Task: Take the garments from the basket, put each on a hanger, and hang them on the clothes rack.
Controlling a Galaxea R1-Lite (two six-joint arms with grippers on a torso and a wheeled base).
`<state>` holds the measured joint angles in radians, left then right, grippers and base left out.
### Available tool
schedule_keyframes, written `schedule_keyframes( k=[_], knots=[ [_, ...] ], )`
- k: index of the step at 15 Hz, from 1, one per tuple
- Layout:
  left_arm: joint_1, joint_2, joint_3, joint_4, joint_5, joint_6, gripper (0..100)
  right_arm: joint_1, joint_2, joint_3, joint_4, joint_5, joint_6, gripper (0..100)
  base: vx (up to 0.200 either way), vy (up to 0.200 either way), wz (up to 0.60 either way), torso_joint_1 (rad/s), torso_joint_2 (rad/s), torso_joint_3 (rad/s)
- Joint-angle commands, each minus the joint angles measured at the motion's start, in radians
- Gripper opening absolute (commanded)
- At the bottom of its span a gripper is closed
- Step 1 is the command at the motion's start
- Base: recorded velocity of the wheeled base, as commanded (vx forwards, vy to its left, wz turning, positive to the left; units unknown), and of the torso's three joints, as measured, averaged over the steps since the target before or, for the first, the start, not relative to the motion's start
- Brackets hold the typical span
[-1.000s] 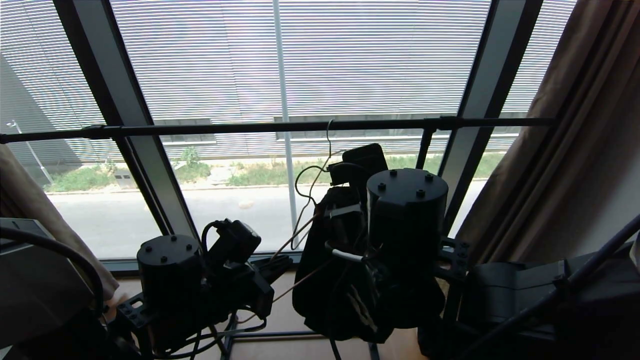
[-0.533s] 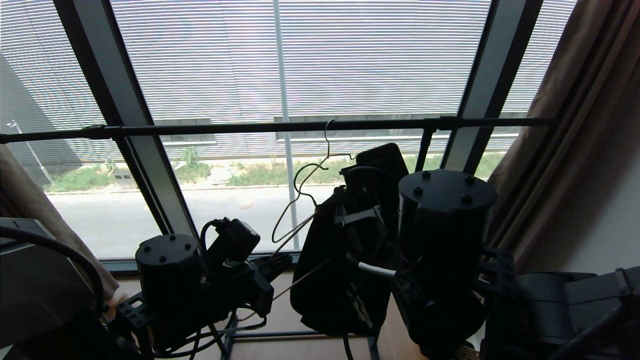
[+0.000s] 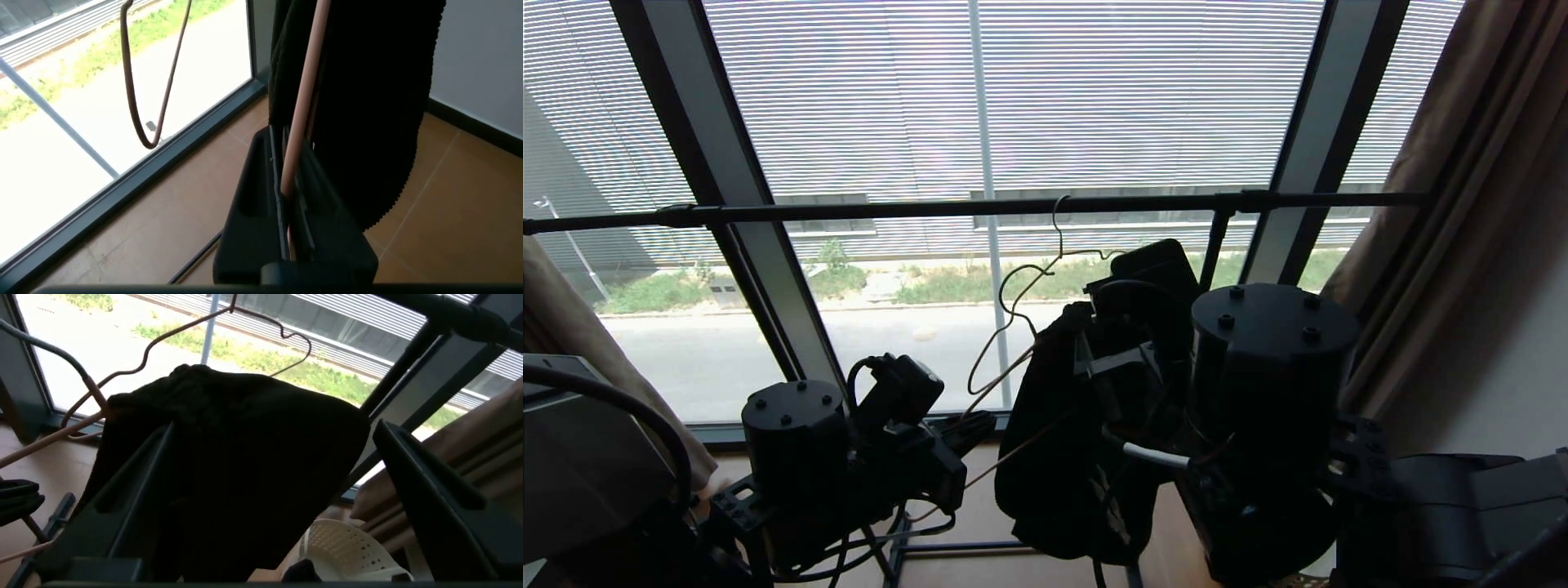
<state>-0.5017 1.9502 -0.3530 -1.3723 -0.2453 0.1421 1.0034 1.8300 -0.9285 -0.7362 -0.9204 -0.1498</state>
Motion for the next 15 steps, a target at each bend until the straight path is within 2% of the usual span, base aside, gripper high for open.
schedule_keyframes(
  k=[1, 7, 8, 11, 12, 14, 15],
  knots=[
    [0.0, -0.001, 0.0, -0.001, 0.0, -0.001, 0, 0.009, -0.017, 0.017, -0.003, 0.014, 0.001, 100, 0.0, 0.0, 0.0, 0.0, 0.0, 0.0],
    [0.0, -0.002, 0.02, -0.036, -0.006, -0.001, 0, 0.006, -0.089, 0.079, -0.009, 0.095, 0.006, 100, 0.0, 0.0, 0.0, 0.0, 0.0, 0.0],
    [0.0, -0.002, 0.028, -0.036, -0.009, -0.001, 0, -0.006, -0.103, 0.086, -0.008, 0.098, 0.006, 100, 0.0, 0.0, 0.0, 0.0, 0.0, 0.0],
    [0.005, -0.005, 0.049, -0.037, -0.052, 0.001, 0, -0.112, -0.178, 0.094, 0.034, 0.198, -0.01, 100, 0.0, 0.0, 0.0, 0.0, 0.0, 0.0],
    [0.014, -0.005, 0.063, -0.036, -0.089, 0.002, 0, -0.186, -0.248, 0.096, 0.139, 0.318, -0.037, 100, 0.0, 0.0, 0.0, 0.0, 0.0, 0.0],
    [0.037, -0.005, 0.071, -0.036, -0.118, 0.01, 0, -0.27, -0.36, 0.053, 0.409, 0.54, -0.057, 100, 0.0, 0.0, 0.0, 0.0, 0.0, 0.0],
    [0.038, -0.005, 0.072, -0.036, -0.126, 0.01, 0, -0.286, -0.385, 0.025, 0.498, 0.603, -0.059, 100, 0.0, 0.0, 0.0, 0.0, 0.0, 0.0]
  ],
)
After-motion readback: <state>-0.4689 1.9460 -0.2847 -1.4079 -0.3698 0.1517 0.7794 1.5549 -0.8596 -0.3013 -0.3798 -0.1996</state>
